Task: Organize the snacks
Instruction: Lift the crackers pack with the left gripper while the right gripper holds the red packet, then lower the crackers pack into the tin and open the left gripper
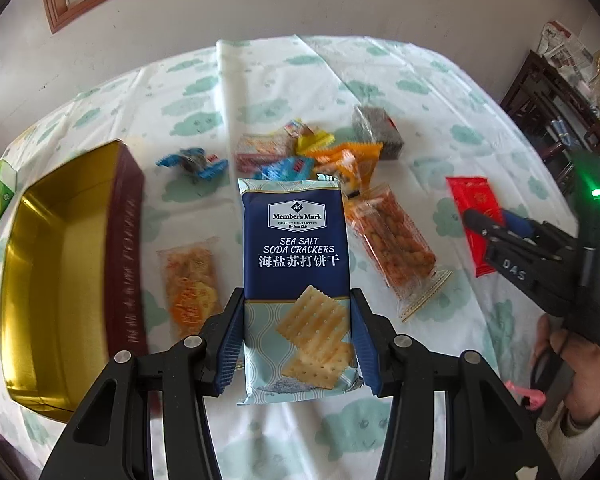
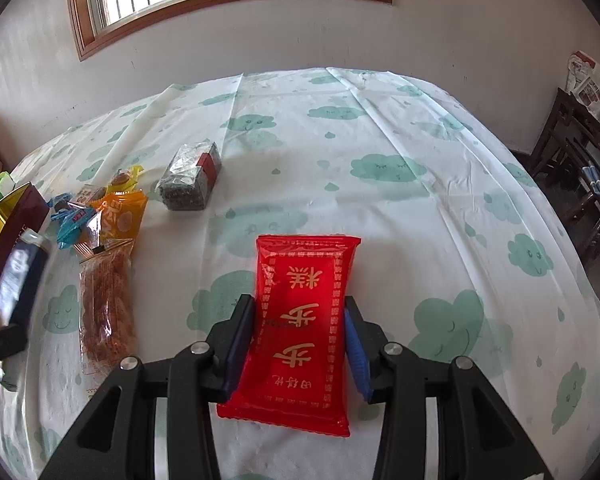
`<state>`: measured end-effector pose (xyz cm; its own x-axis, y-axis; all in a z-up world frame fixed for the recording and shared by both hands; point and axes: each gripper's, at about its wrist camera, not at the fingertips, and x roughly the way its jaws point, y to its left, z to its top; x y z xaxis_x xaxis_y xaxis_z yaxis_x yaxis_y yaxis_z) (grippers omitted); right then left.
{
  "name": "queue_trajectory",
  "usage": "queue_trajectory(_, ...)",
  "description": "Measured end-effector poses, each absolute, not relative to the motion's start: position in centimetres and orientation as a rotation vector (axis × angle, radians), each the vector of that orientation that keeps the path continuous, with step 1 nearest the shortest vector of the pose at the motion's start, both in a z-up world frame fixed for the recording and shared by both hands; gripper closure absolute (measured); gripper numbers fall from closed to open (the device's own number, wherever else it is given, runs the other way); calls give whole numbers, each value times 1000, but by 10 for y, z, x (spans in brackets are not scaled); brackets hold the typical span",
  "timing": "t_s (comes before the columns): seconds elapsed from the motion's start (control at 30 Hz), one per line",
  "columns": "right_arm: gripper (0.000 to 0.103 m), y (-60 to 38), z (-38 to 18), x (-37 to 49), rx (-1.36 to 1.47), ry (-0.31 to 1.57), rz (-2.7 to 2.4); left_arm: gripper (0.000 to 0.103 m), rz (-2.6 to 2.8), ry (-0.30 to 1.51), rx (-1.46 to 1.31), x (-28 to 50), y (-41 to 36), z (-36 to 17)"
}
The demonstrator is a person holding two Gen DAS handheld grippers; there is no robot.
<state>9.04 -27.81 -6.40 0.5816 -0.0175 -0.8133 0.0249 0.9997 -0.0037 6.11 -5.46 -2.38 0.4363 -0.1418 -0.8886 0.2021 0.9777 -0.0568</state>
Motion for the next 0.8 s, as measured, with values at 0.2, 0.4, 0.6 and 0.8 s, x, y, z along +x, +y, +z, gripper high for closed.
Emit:
queue_trajectory(0.2, 57, -277, -64, 94, -9, 977, -18, 58, -172, 1051, 41, 61, -13, 4)
queue_trajectory(0.4, 57, -276, -63, 98, -12, 1014, -22, 58, -62, 1032, 26, 71, 49, 14)
queue_trajectory(0.6, 57, -275, -62, 103, -17, 1053, -29, 58, 40, 1077, 46, 77, 107, -7)
queue_trajectory(0.8, 56, -272, -62, 105, -26, 1070, -43, 58, 85, 1140, 30, 73, 144, -37)
